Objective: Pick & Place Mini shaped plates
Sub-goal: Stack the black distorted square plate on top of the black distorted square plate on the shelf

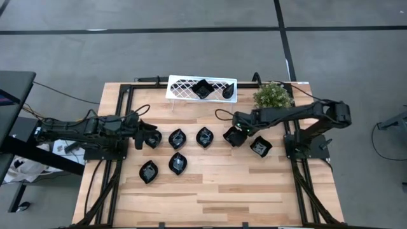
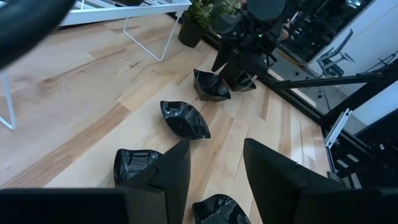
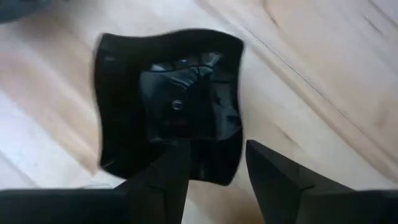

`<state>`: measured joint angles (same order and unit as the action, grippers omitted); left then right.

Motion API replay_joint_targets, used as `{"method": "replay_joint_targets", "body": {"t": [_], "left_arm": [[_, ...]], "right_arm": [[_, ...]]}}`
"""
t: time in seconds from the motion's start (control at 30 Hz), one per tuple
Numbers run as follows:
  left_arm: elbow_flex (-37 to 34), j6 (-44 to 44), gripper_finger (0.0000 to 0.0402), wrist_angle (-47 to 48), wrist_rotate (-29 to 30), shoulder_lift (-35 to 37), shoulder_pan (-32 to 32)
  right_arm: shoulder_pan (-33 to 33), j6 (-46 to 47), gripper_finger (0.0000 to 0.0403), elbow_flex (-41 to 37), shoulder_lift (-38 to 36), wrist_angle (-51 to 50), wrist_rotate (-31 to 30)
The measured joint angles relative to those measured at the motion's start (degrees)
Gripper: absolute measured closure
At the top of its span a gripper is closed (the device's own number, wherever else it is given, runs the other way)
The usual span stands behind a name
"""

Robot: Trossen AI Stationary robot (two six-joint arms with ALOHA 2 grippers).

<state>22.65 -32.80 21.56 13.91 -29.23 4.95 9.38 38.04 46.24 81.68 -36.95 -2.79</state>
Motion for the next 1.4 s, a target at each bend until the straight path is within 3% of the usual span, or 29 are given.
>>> {"method": "replay_joint_targets", "body": {"t": [0.43, 1.1, 1.4], "left_arm": [[0.0, 0.0, 0.0252, -0.04, -0.04, -0.07, -0.02], [0.04, 0.0, 0.0252, -0.19, -0.02, -0.07, -0.02], [0.04, 0.0, 0.0252, -0.18, -0.02, -0.07, -0.02]], "right_arm": [[1.32, -0.63, 0.0259, -0.11, 3.43, 0.39, 0.09], [1.62, -0.48, 0.0396, 0.0, 4.79, 3.37, 0.65], [1.65, -0.46, 0.04, 0.0, 2.78, 2.27, 1.75]]}}
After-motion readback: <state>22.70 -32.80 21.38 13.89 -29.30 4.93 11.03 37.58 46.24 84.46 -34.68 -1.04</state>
